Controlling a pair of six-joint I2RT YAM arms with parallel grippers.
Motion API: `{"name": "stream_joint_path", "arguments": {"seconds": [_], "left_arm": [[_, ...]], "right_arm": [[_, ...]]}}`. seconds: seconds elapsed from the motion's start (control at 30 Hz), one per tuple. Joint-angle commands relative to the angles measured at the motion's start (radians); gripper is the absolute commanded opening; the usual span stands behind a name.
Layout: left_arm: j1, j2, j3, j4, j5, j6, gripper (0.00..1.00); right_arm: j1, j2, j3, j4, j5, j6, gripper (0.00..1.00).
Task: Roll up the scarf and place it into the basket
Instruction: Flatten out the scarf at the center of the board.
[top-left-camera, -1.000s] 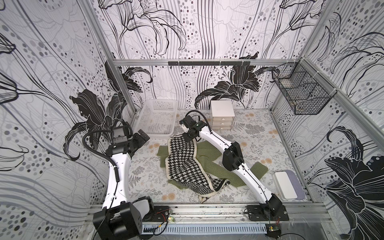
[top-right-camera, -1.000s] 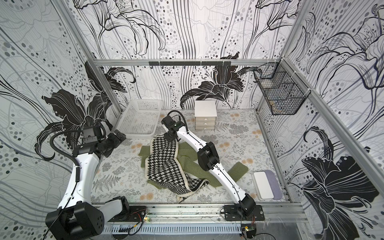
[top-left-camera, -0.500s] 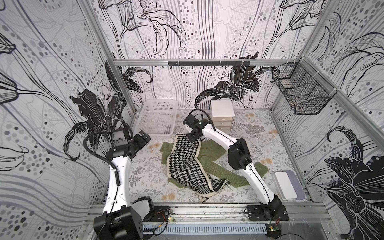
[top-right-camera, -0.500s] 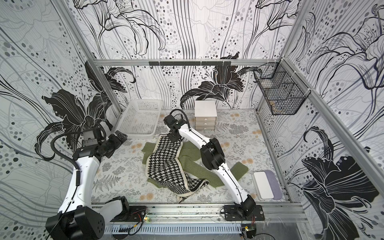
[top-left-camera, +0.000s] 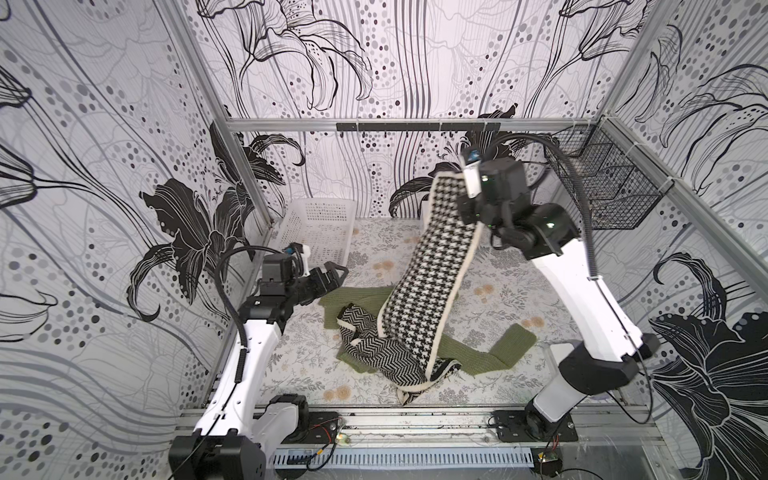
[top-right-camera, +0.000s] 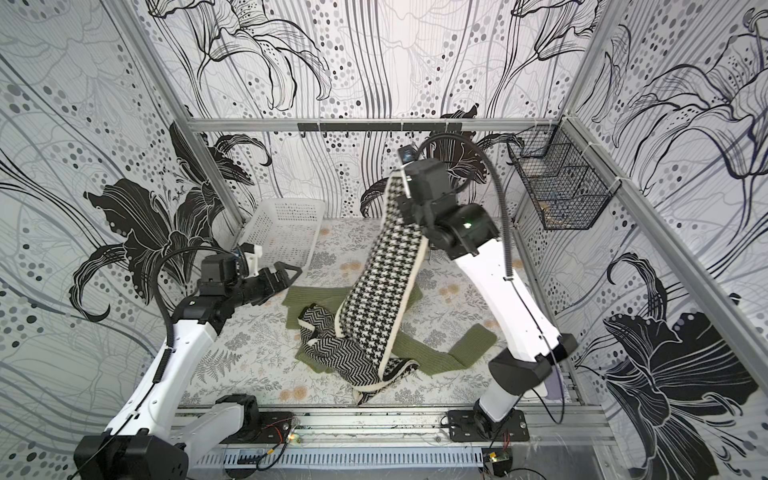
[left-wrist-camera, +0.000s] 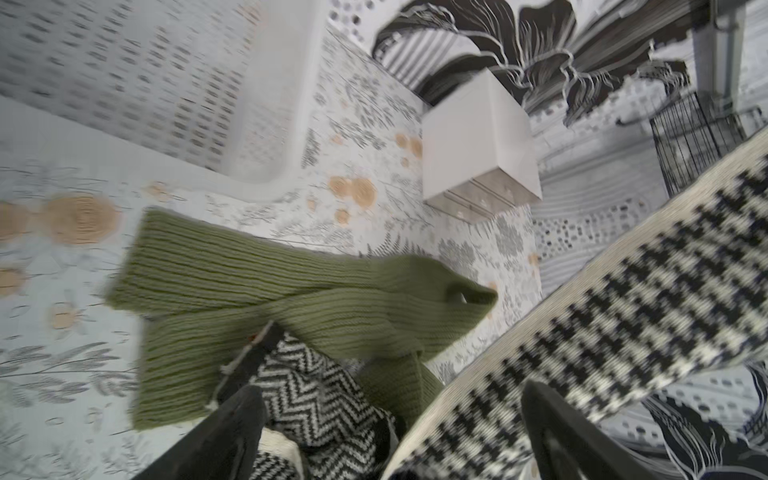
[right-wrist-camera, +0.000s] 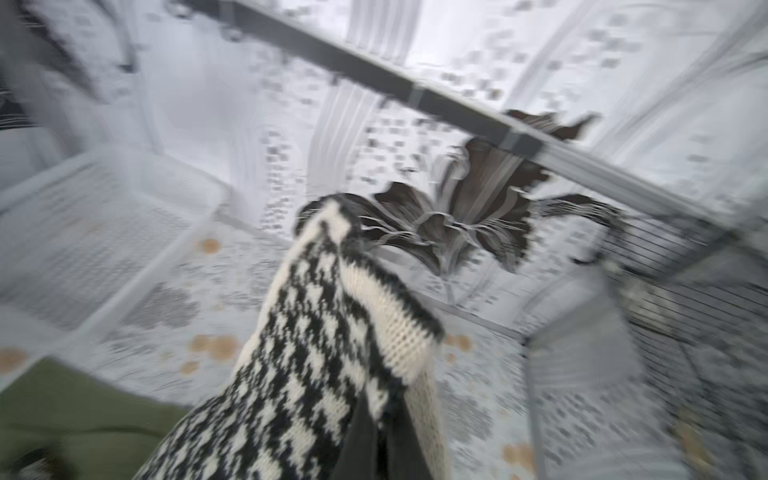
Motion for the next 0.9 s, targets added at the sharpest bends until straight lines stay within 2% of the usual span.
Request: {"name": "stream_joint_path", "arguments": {"seconds": [0.0,0.07,0.23,0.37,0.43,0.53,0.67,0.73,0.8,0.87], "left_arm": [[-0.099,0.018,0.016,0.036,-0.075,0.025,1.00],[-0.145,0.036,-0.016,0.057,-0.105,-0.020,1.00],[-0.224,0.060,-0.093,0.050,-0.180,-0.091,1.00],[-0.287,0.053,-0.113,-0.128,-0.338,-0.095,0.99],[-0.337,0.032,-0.128,-0.183,-0.380,-0.129,0.99],[-0.470,-0.019,-0.159,-0.225,-0.455,-0.227,0.99],[-0.628,0.000,-0.161,-0.328,-0.540,-0.358,0.99],[-0.673,0.002,-0.175,-0.353,-0.564,-0.435,1.00],[-0.695,-0.013,-0.213,-0.333,-0.559,-0.499,0.95],[-0.696,-0.021,-0.263,-0.295,-0.558,-0.546,0.85]], "right_arm": [[-0.053,-0.126,-0.089,-0.072,0.254,-0.056,0.00],[-0.097,-0.202,-0.127,-0.075,0.294,-0.069,0.00],[-0.239,-0.270,-0.233,-0.109,0.277,-0.068,0.00],[-0.341,-0.307,-0.345,-0.082,0.156,-0.042,0.00],[-0.355,-0.322,-0.388,-0.066,0.121,-0.031,0.00],[-0.358,-0.338,-0.424,-0.049,0.021,-0.014,0.00],[-0.358,-0.358,-0.435,-0.047,-0.094,0.008,0.00],[-0.358,-0.372,-0.450,-0.044,-0.112,0.009,0.00],[-0.358,-0.383,-0.466,-0.045,-0.119,0.008,0.00],[-0.358,-0.393,-0.475,-0.049,-0.131,0.008,0.00]]}}
